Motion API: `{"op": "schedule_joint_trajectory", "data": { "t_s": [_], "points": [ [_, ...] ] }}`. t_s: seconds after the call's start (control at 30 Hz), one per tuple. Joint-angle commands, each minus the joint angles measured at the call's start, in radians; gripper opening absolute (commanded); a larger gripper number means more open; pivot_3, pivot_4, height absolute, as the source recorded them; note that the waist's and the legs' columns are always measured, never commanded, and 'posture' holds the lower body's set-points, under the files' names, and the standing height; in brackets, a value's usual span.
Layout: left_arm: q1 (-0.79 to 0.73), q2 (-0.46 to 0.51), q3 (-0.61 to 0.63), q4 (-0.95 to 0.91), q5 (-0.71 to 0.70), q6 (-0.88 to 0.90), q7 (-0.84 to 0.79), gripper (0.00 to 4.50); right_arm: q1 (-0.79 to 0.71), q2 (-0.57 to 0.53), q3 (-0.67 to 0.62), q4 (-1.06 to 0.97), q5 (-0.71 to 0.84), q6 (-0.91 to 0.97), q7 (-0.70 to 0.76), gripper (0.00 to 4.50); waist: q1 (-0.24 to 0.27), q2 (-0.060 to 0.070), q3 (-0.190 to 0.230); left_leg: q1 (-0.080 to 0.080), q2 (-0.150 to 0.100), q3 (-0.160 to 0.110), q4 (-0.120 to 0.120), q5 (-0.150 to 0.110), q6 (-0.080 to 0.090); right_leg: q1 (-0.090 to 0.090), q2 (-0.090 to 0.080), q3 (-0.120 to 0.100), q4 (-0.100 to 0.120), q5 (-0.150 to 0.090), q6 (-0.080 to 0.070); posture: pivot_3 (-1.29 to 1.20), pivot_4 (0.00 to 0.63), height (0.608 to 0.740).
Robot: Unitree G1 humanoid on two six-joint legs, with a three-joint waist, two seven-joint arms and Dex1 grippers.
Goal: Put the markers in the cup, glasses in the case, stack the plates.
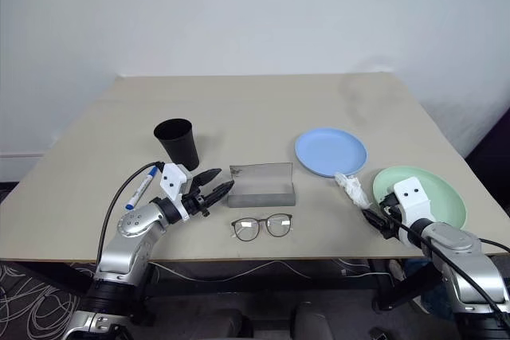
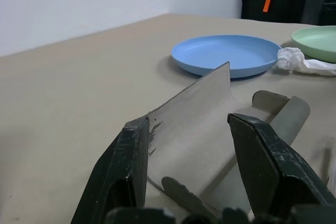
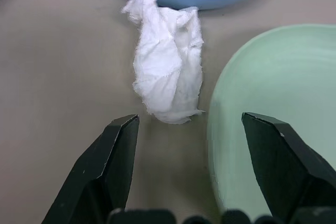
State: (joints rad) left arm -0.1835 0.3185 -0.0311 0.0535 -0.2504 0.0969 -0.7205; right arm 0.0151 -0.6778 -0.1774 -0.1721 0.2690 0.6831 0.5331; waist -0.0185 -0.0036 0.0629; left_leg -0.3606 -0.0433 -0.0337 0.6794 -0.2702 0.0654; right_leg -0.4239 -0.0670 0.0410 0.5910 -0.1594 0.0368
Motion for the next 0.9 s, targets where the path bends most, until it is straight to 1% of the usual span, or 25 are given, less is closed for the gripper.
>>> {"op": "schedule_joint_trajectory", "data": {
  "t_s": [0.03, 0.13, 0.17, 0.23, 0.27, 0.3, 0.37, 0.6, 0.73, 0.83, 0.9],
  "points": [
    [-0.027, 0.005, 0.005, -0.017, -0.004, -0.022, -0.002, 2.51, -0.036, 0.004, 0.002, 0.026, -0.03, 0.005, -0.032, 2.52, 0.0, 0.0, 0.0, 0.0, 0.0, 0.0, 0.0, 0.0, 0.0, 0.0, 0.0, 0.0, 0.0, 0.0, 0.0, 0.0, 0.0, 0.74],
    [-0.032, 0.004, 0.004, -0.014, -0.003, -0.022, -0.003, 2.51, -0.046, 0.006, 0.009, 0.037, -0.038, -0.001, -0.031, 1.5, 0.0, 0.0, 0.0, 0.0, 0.0, 0.0, 0.0, 0.0, 0.0, 0.0, 0.0, 0.0, 0.0, 0.0, 0.0, 0.0, 0.0, 0.74],
    [-0.033, 0.004, 0.004, -0.014, -0.003, -0.022, -0.003, 2.51, -0.048, 0.007, 0.012, 0.04, -0.041, -0.003, -0.031, 1.24, 0.0, 0.0, 0.0, 0.0, 0.0, 0.0, 0.0, 0.0, 0.0, 0.0, 0.0, 0.0, 0.0, 0.0, 0.0, 0.0, 0.0, 0.74],
    [-0.03, 0.003, 0.002, -0.016, -0.002, -0.022, -0.003, 2.51, -0.053, 0.007, 0.018, 0.045, -0.054, -0.012, -0.034, 0.4, 0.0, 0.0, 0.0, 0.0, 0.0, 0.0, 0.0, 0.0, 0.0, 0.0, 0.0, 0.0, 0.0, 0.0, 0.0, 0.0, 0.0, 0.74],
    [-0.028, 0.003, 0.001, -0.018, -0.002, -0.022, -0.003, 2.51, -0.056, 0.006, 0.021, 0.049, -0.06, -0.016, -0.034, 0.13, -0.001, -0.001, 0.0, 0.0, 0.0, 0.0, 0.0, 0.0, 0.0, 0.0, 0.0, 0.0, 0.0, 0.0, 0.0, 0.0, 0.0, 0.74],
    [-0.028, 0.003, 0.001, -0.017, -0.001, -0.022, -0.002, 2.51, -0.059, 0.006, 0.024, 0.053, -0.065, -0.021, -0.034, 0.06, -0.002, -0.002, -0.001, 0.0, 0.0, 0.001, 0.0, 0.0, 0.0, 0.0, 0.0, 0.0, 0.0, 0.0, 0.0, 0.0, 0.0, 0.74],
    [-0.03, 0.002, 0.001, -0.015, 0.0, -0.023, -0.001, 2.51, -0.066, 0.008, 0.027, 0.063, -0.075, -0.033, -0.035, 0.06, -0.002, -0.004, -0.001, 0.001, 0.001, 0.0, 0.001, 0.0, 0.0, 0.001, 0.0, 0.0, 0.0, 0.0, 0.0, 0.0, 0.0, 0.74],
    [-0.036, 0.002, 0.002, -0.01, 0.003, -0.027, 0.0, 2.51, -0.12, 0.006, 0.026, 0.089, -0.109, -0.088, -0.051, 0.06, -0.003, -0.004, -0.001, 0.0, 0.001, 0.003, 0.003, -0.002, -0.003, 0.001, 0.0, 0.0, -0.001, 0.0, 0.0, 0.0, 0.0, 0.74],
    [-0.045, 0.002, 0.001, -0.002, 0.004, -0.028, -0.001, 2.51, -0.192, -0.008, 0.053, 0.124, -0.157, -0.165, -0.048, 0.06, -0.003, -0.004, 0.0, 0.0, 0.002, 0.005, 0.003, -0.002, -0.003, 0.0, 0.0, 0.0, -0.001, 0.0, 0.0, 0.0, 0.0, 0.74],
    [-0.055, 0.003, 0.0, 0.009, 0.006, -0.03, -0.003, 2.51, -0.261, -0.024, 0.095, 0.155, -0.184, -0.241, -0.006, 0.06, -0.004, -0.004, 0.0, 0.0, 0.002, 0.005, 0.003, -0.002, -0.003, 0.0, 0.0, 0.0, 0.0, 0.0, 0.0, 0.0, 0.0, 0.74],
    [-0.065, 0.002, -0.001, 0.019, 0.006, -0.031, -0.005, 2.51, -0.323, -0.031, 0.131, 0.187, -0.189, -0.294, 0.041, 0.06, -0.004, -0.004, 0.0, 0.0, 0.002, 0.005, 0.002, 0.0, 0.0, 0.0, 0.0, 0.0, 0.0, 0.0, 0.0, 0.0, 0.0, 0.74]
  ]
}}
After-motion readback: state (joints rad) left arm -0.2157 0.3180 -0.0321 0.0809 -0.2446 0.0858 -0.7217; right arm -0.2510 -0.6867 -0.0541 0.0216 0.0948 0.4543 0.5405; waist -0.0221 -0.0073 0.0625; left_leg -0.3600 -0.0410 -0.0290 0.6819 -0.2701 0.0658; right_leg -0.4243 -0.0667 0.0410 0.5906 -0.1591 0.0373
